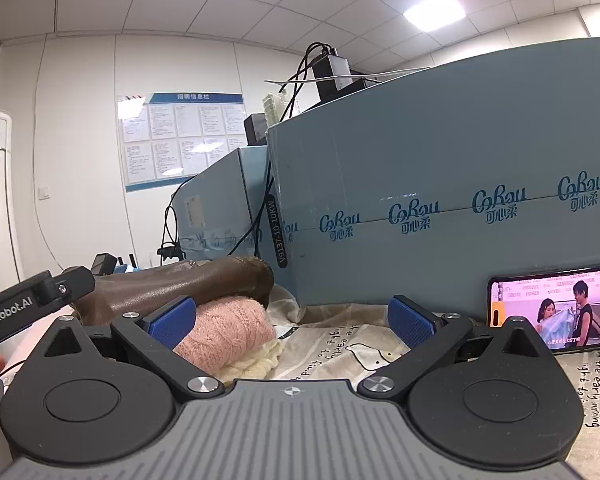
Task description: Fold clothes
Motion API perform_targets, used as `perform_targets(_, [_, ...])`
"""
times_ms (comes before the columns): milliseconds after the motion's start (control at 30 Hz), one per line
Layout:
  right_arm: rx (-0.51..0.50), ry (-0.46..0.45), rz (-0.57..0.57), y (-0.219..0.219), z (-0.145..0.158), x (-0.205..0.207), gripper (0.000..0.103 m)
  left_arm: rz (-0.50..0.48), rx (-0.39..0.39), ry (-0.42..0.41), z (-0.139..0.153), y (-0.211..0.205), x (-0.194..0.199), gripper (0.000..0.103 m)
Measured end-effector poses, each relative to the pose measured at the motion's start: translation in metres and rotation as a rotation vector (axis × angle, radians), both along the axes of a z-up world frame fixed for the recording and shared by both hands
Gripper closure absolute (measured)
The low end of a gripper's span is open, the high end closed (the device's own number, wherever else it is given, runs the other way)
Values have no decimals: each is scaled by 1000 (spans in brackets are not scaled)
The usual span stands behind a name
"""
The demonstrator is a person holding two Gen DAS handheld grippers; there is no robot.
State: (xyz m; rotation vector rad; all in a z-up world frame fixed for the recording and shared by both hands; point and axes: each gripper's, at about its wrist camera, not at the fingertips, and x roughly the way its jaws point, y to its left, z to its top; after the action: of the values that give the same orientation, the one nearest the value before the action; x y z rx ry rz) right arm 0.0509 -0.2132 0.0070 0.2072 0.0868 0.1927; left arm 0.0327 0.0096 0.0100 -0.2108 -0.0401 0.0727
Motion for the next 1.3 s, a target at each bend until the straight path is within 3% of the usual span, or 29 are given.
perform_targets(1300, [-4, 27, 7, 1, -4, 6, 0, 25, 18, 26, -2, -2, 4, 0])
